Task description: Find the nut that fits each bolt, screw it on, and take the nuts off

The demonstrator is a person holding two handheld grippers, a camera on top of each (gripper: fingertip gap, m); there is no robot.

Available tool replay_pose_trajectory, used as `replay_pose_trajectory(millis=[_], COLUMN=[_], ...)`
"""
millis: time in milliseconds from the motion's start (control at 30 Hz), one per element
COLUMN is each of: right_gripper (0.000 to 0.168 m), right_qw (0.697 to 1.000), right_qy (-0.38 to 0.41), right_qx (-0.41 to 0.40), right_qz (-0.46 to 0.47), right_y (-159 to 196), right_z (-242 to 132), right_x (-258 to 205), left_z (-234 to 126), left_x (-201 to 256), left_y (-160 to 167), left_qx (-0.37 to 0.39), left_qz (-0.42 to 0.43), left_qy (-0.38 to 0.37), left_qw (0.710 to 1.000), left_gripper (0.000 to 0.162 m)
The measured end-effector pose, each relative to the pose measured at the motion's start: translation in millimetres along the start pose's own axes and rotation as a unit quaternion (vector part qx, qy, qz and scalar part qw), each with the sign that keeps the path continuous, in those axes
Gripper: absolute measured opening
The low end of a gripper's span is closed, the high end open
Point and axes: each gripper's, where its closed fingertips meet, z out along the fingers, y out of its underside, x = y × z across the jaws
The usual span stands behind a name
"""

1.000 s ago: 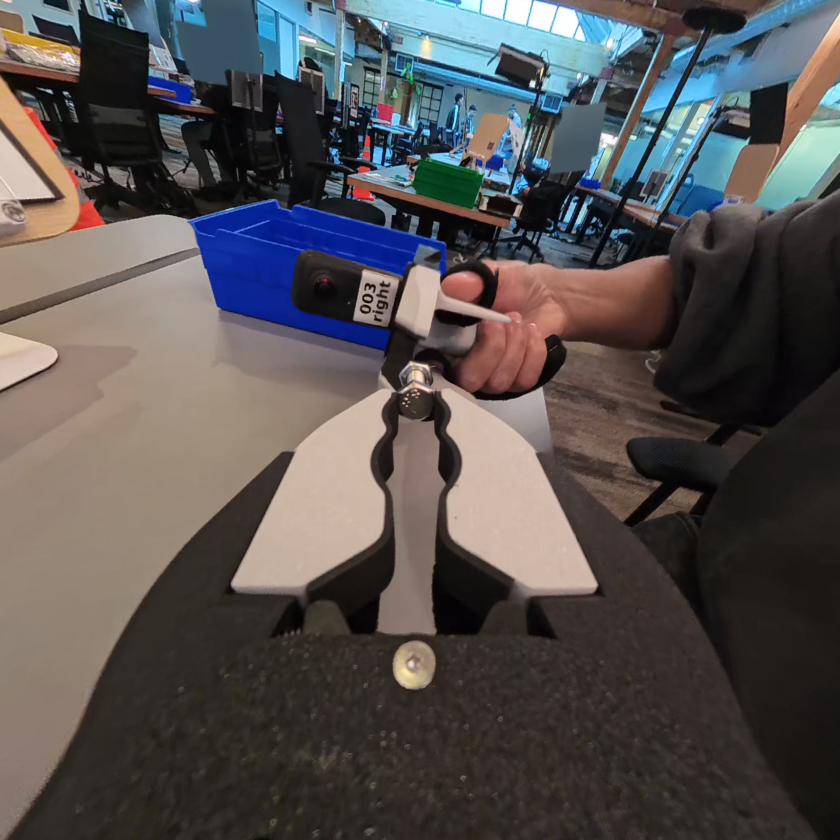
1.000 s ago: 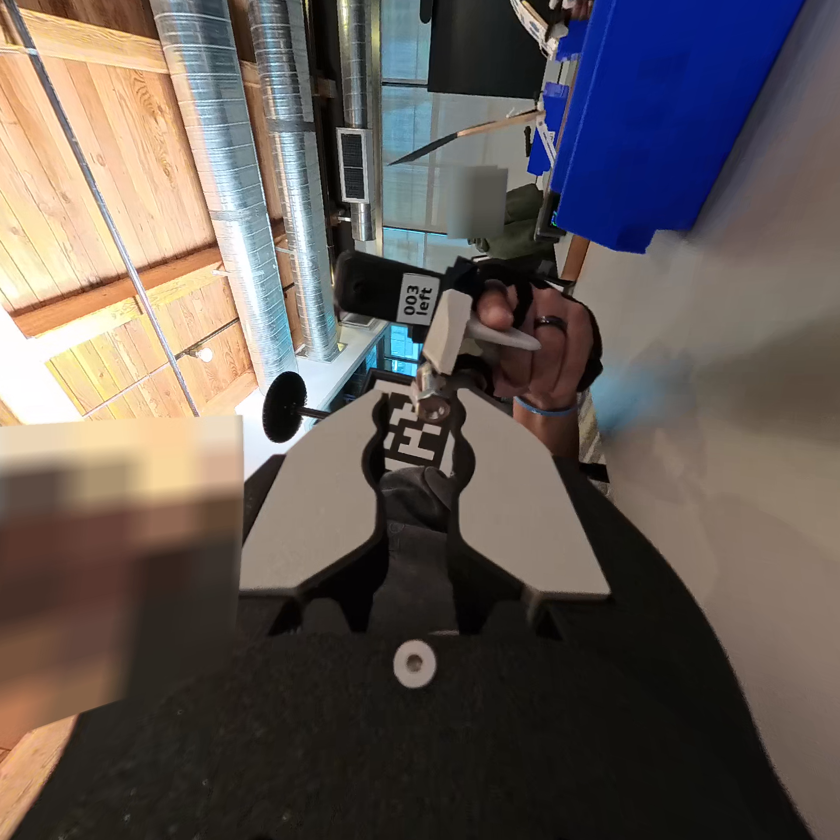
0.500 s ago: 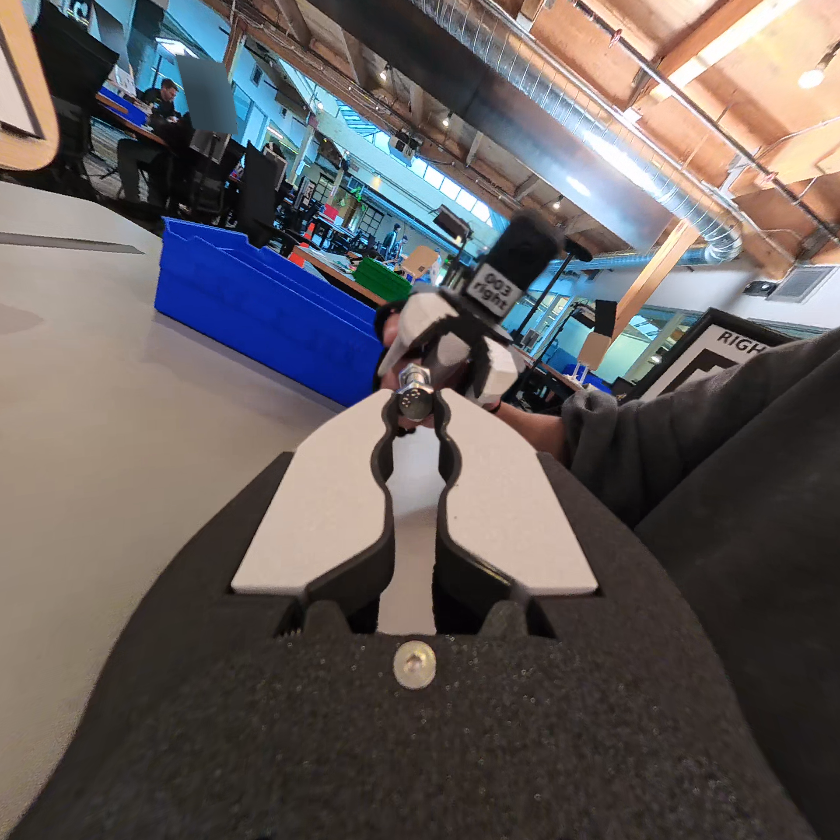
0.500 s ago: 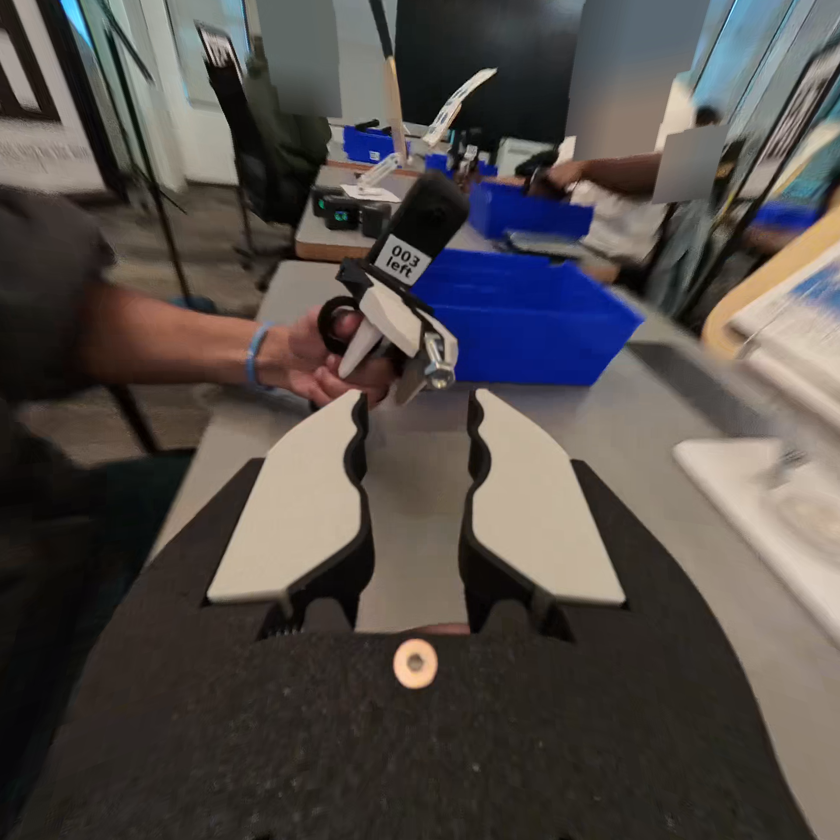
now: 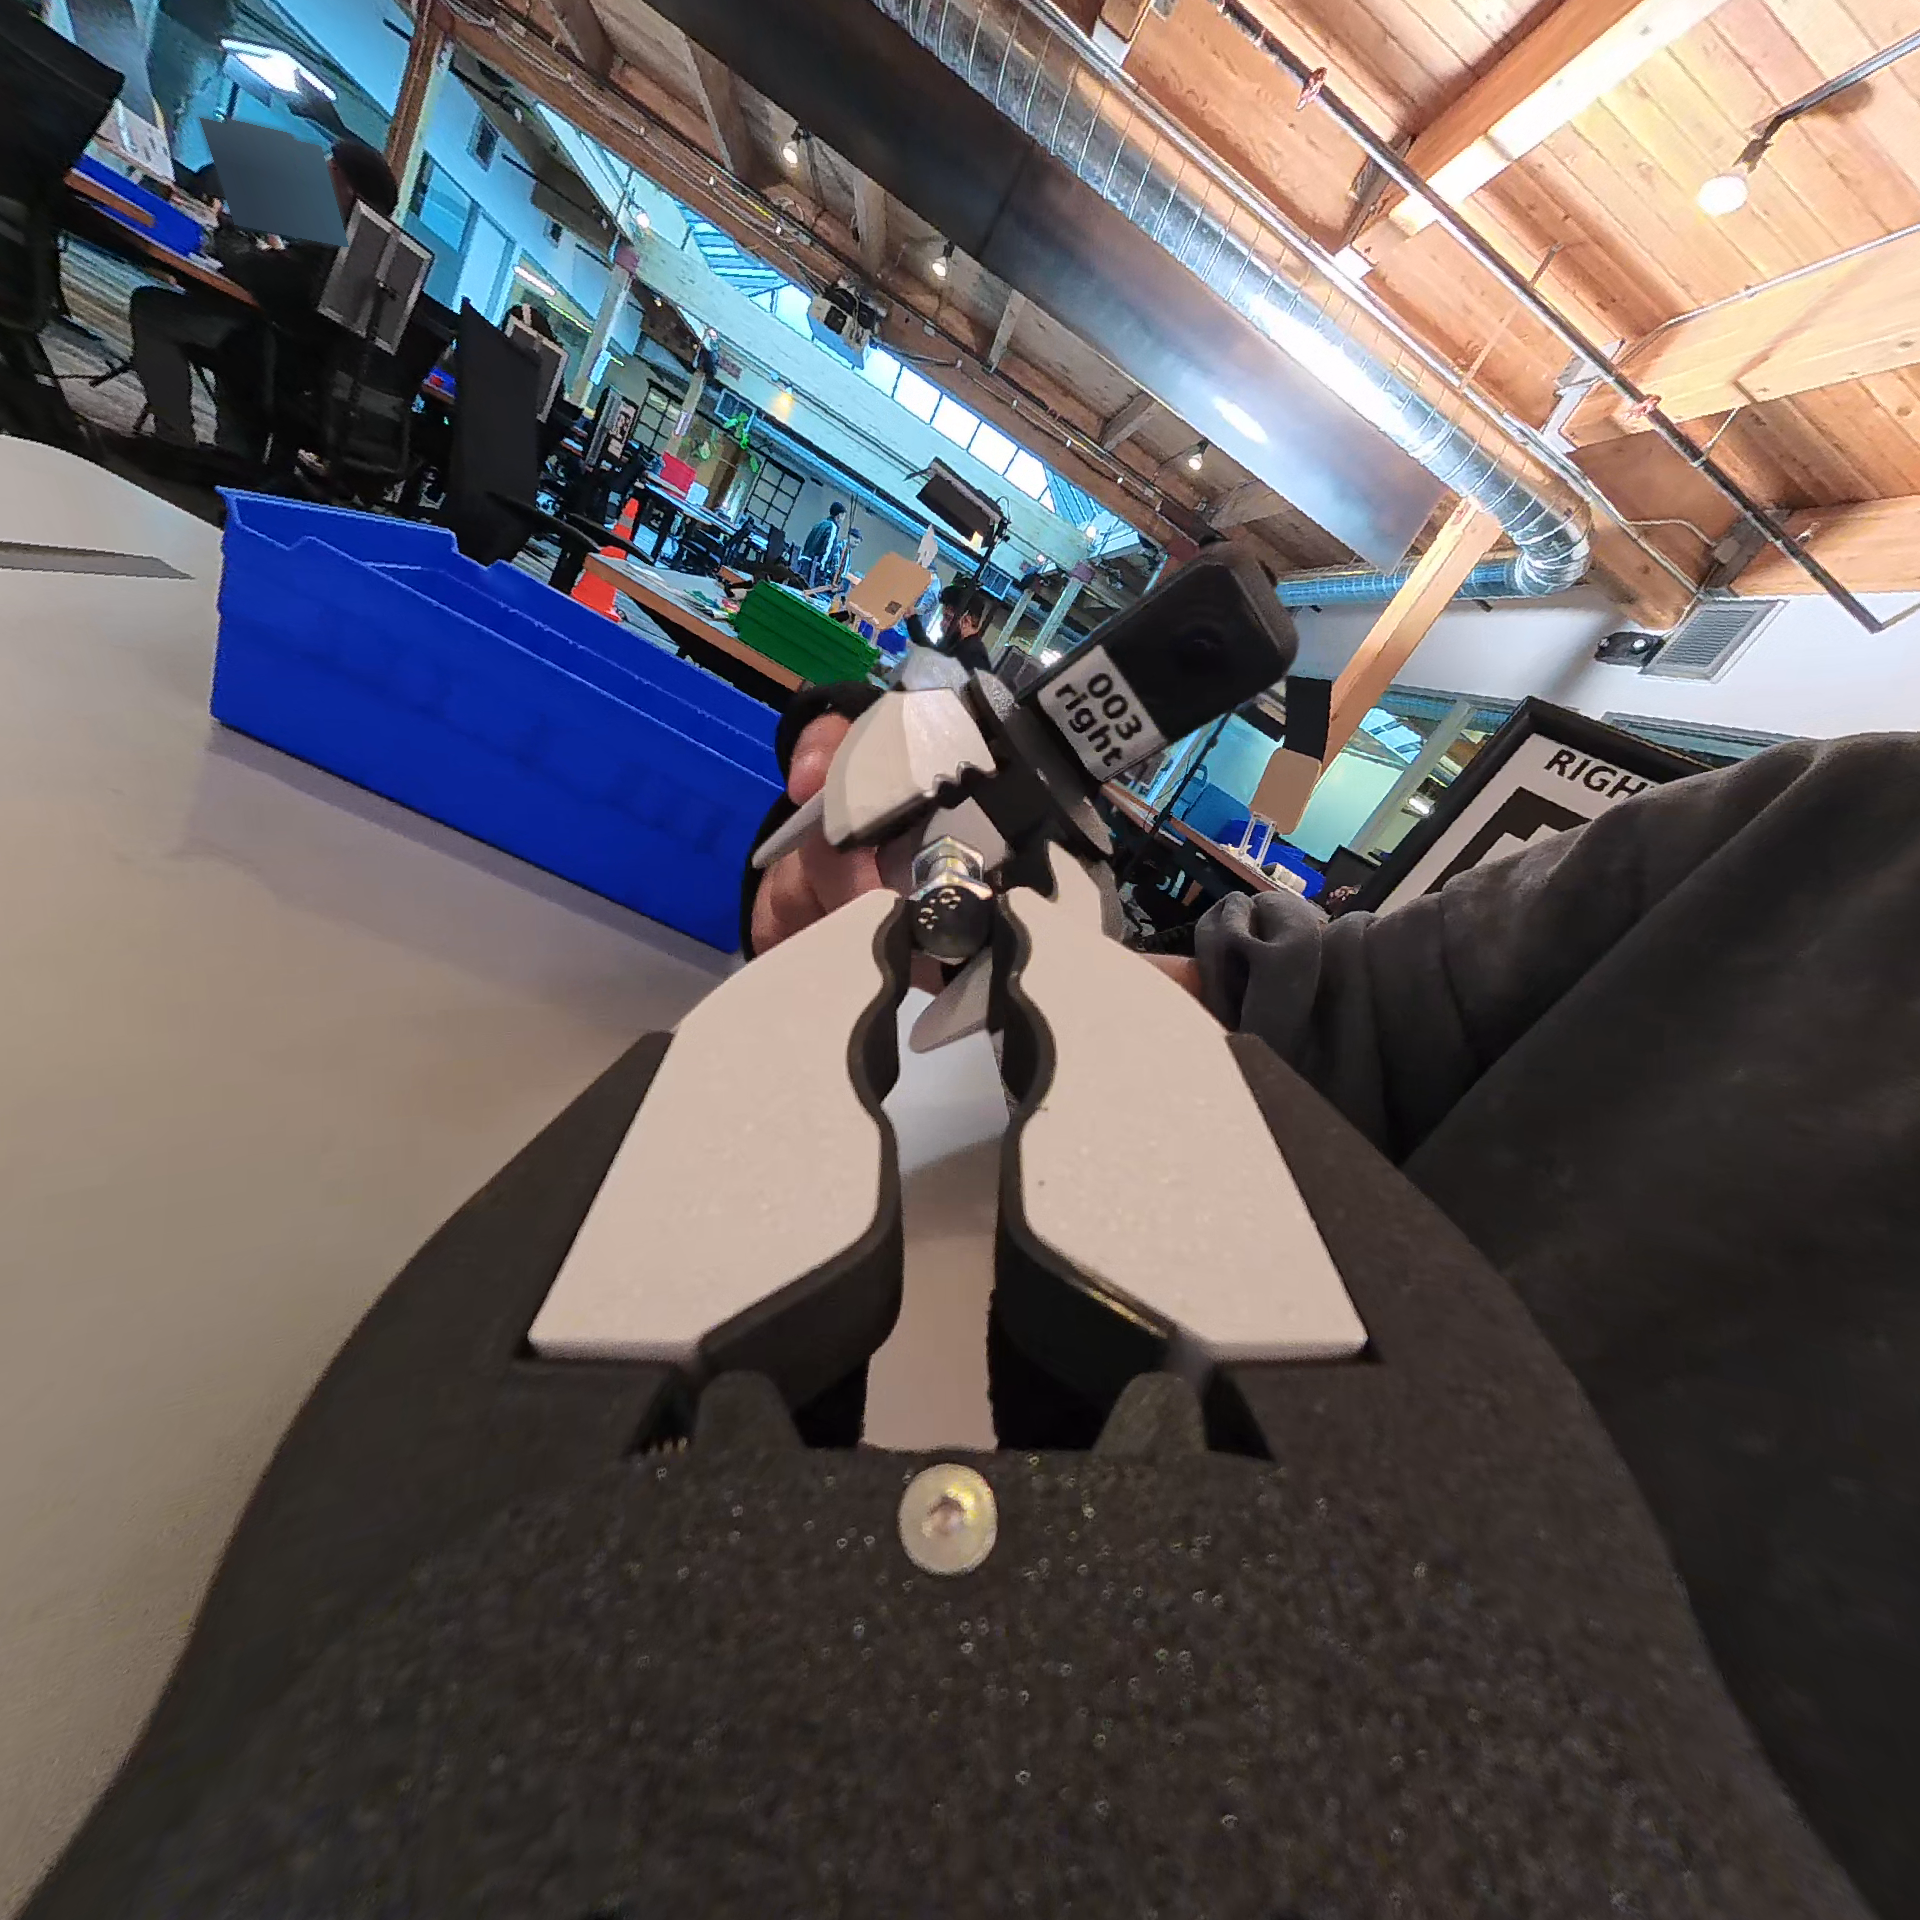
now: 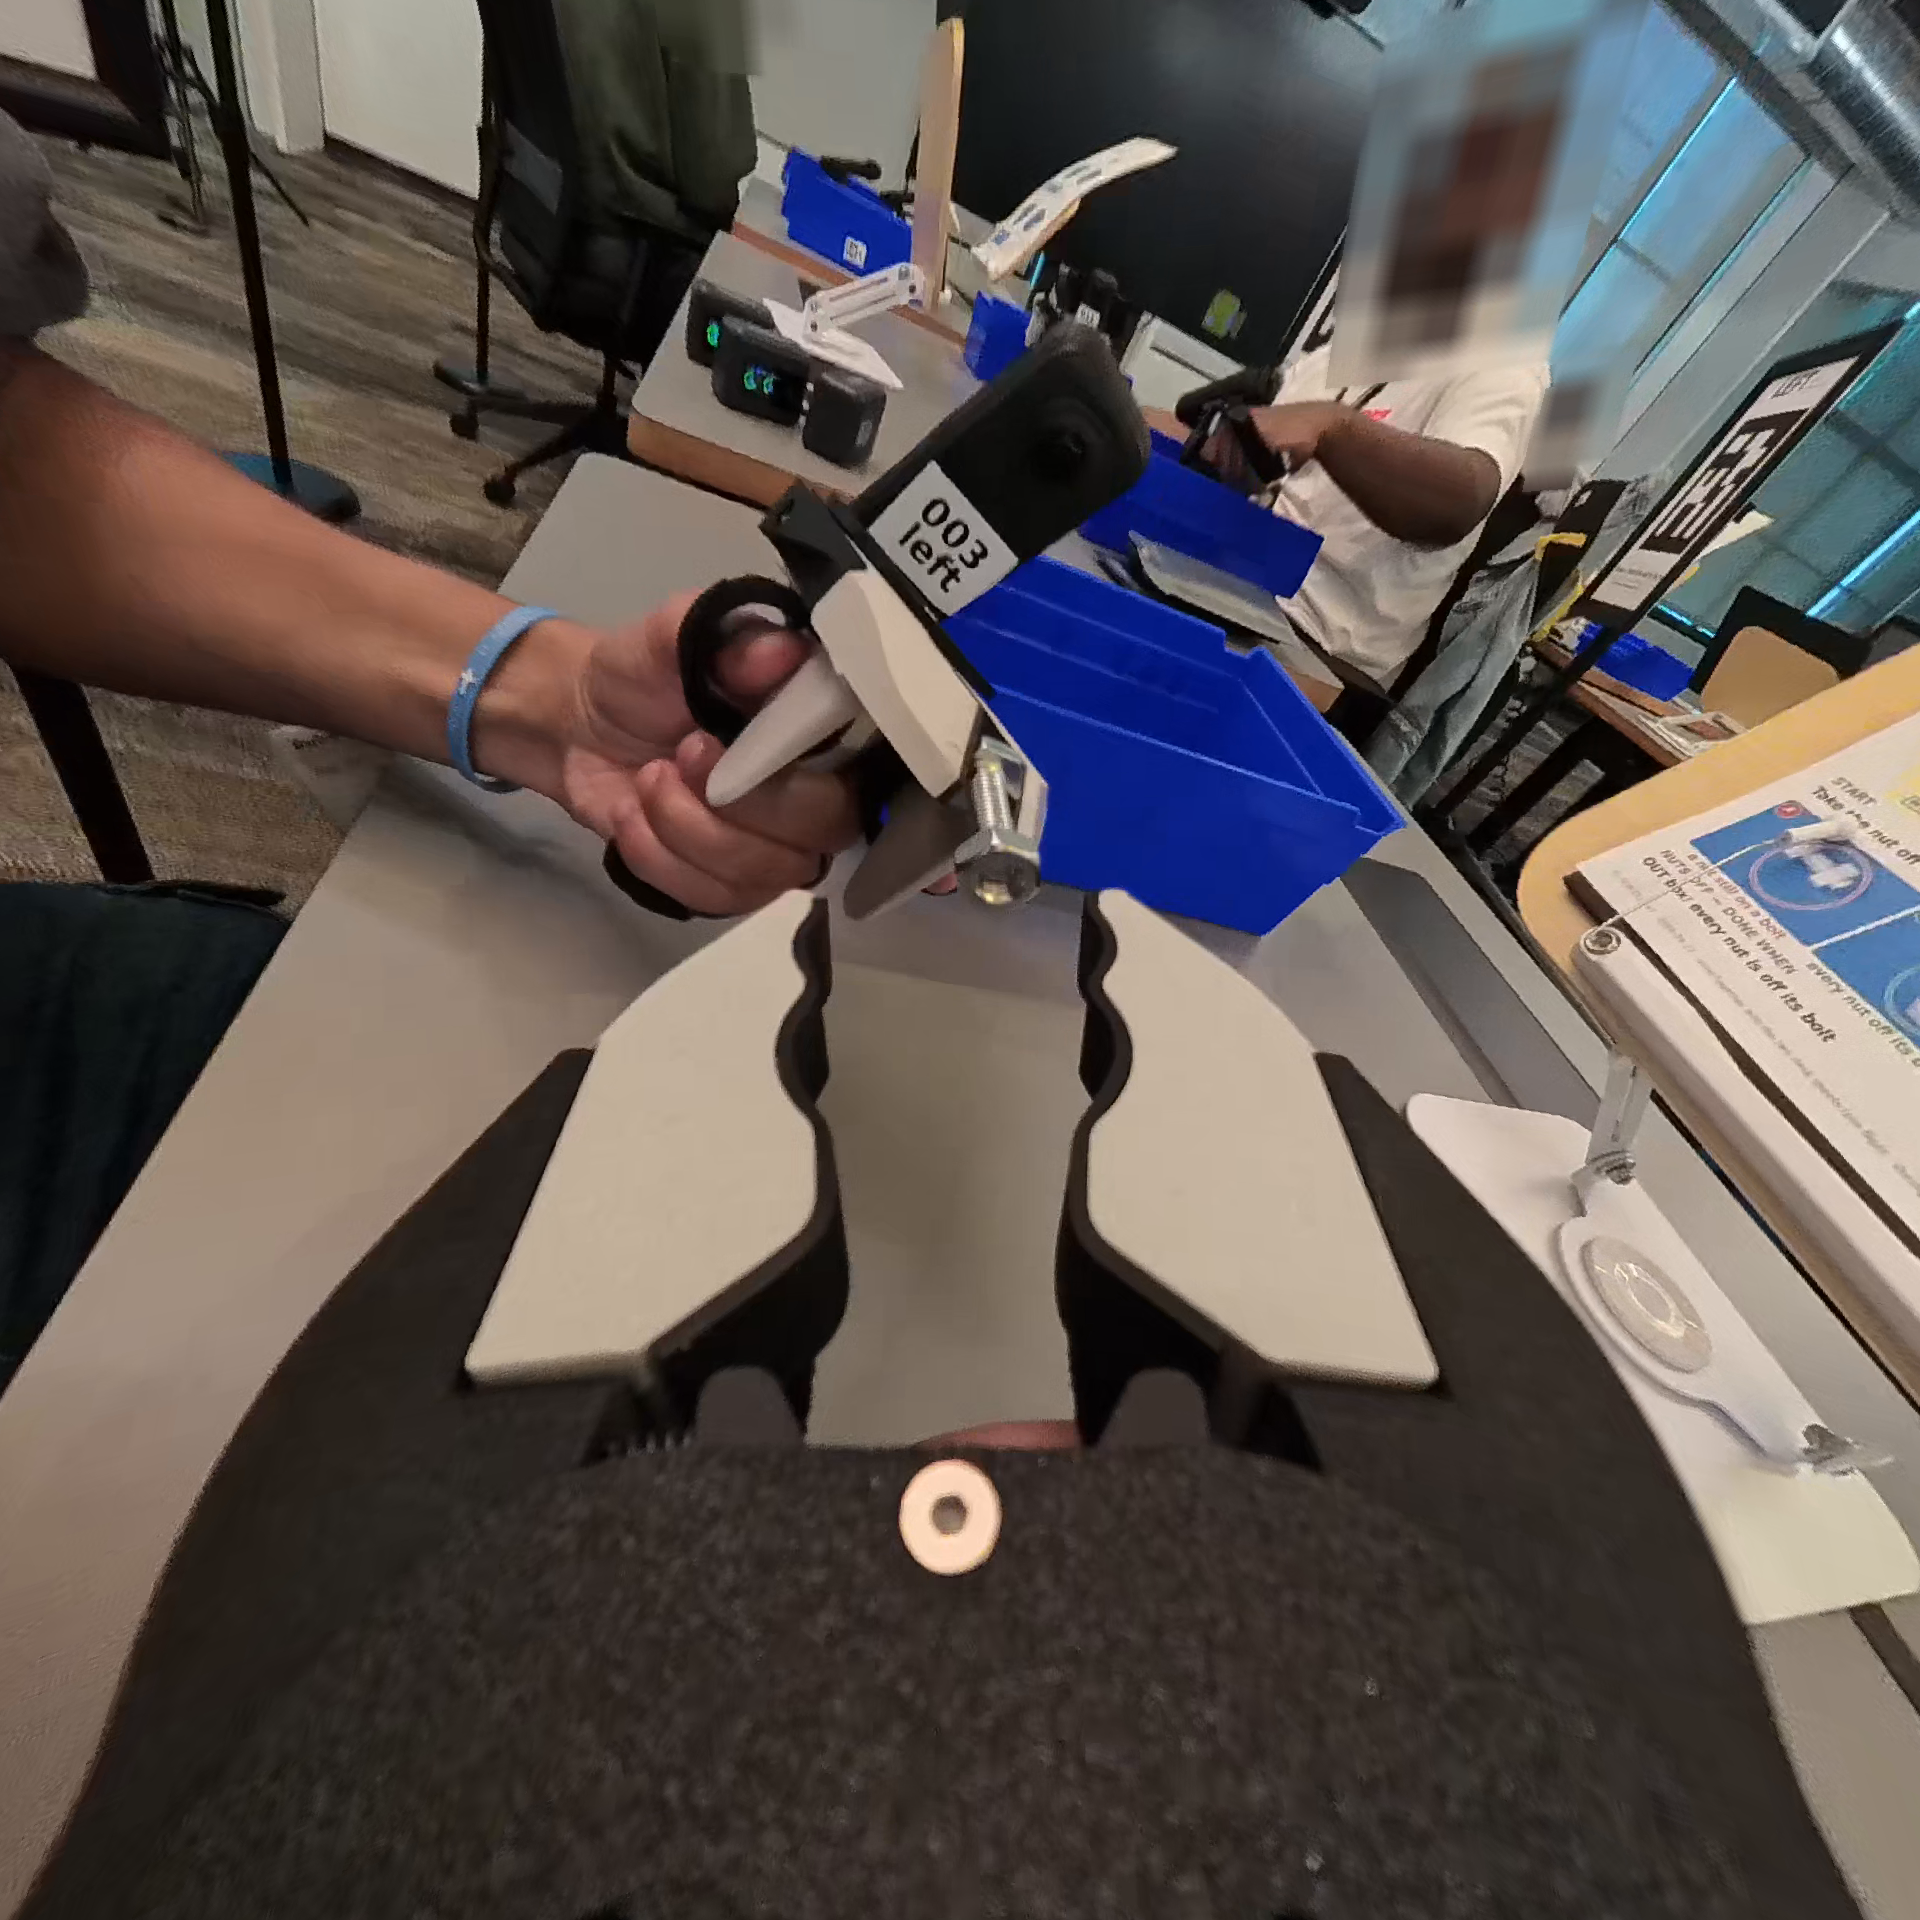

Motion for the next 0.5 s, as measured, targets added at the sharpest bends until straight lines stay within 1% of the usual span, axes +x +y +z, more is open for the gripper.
replay_pose_trajectory(millis=[100, 133, 167, 267, 300, 367, 433, 500], right_gripper=[0.044, 0.043, 0.046, 0.045, 0.046, 0.045, 0.044, 0.044], right_qw=[0.999, 1.0, 1.0, 1.0, 1.0, 1.0, 0.999, 0.999], right_qy=[0.001, 0.0, 0.0, 0.007, 0.009, 0.014, 0.014, 0.016], right_qx=[0.03, 0.027, 0.018, -0.011, -0.006, 0.018, 0.037, 0.029], right_qz=[-0.01, -0.015, -0.016, 0.0, 0.009, 0.012, -0.006, -0.026], right_y=[-16, -17, -14, 6, 7, -4, -20, -23], right_z=[-8, -7, -5, 0, 0, -6, -10, -6], right_x=[-7, -10, -11, -4, -2, -1, -6, -12], left_z=[-1, -1, 0, 2, 3, 4, 3, 3], left_x=[0, 0, 0, 3, 4, 5, 6, 7], left_y=[-1, -1, -2, -2, -2, -2, -4, -5], left_qx=[0.003, 0.003, 0.004, 0.002, 0.001, 0.001, 0.006, 0.01], left_qz=[0.0, -0.001, -0.001, 0.002, 0.003, 0.007, 0.005, 0.004], left_qy=[0.0, 0.001, 0.001, 0.006, 0.007, 0.006, 0.008, 0.011], left_qw=[1.0, 1.0, 1.0, 1.0, 1.0, 1.0, 1.0, 1.0], left_gripper=[0.014, 0.014, 0.014, 0.014, 0.014, 0.014, 0.014, 0.014])
